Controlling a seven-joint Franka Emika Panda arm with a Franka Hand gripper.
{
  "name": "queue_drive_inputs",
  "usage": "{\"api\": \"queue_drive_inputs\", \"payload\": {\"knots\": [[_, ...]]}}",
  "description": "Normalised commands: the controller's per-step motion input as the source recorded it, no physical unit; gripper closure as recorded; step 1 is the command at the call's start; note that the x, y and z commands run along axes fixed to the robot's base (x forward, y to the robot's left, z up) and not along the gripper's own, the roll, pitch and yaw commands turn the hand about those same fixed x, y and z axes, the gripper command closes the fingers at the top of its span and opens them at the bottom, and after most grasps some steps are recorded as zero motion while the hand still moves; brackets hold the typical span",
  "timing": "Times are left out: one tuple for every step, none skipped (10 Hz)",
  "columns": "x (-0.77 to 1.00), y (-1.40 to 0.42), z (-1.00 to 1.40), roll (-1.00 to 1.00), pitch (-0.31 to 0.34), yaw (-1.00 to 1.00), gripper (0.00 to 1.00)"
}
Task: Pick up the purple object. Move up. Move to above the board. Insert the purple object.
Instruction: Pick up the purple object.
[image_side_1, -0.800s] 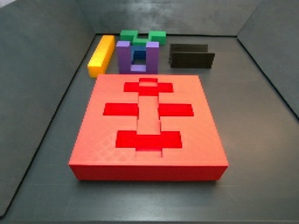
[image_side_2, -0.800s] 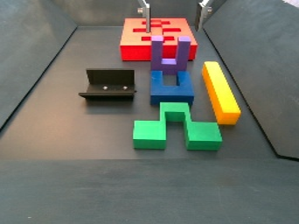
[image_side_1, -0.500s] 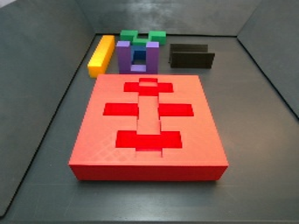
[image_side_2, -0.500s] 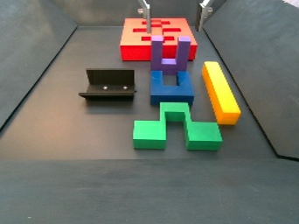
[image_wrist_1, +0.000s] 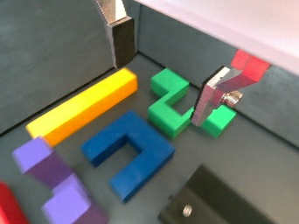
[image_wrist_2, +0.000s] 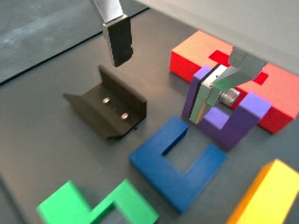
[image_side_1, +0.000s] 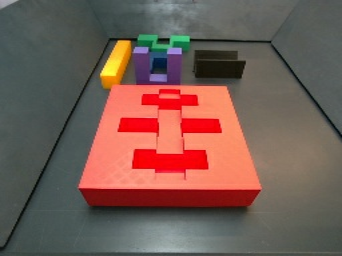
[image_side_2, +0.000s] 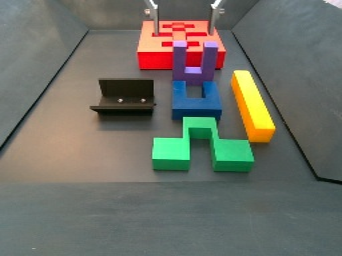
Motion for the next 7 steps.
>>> {"api": "queue_drive_inputs", "payload": {"knots": [[0.22,-0.62,-0.22,0.23,0.000,0.00,0.00],[0.20,-0.67,-0.24,0.28,0.014,0.00,0.00],[0.19,-0.73,-0.25,0.32,0.026,0.00,0.00],[0.15,-0.77,-0.23,0.33,0.021,0.00,0.00],[0.09,-0.76,-0.25,0.31,0.000,0.01,0.00],[0.03,-0.65,-0.29,0.24,0.000,0.01,0.00],[0.11,-0.40,-0.33,0.10,-0.011,0.02,0.00]]}}
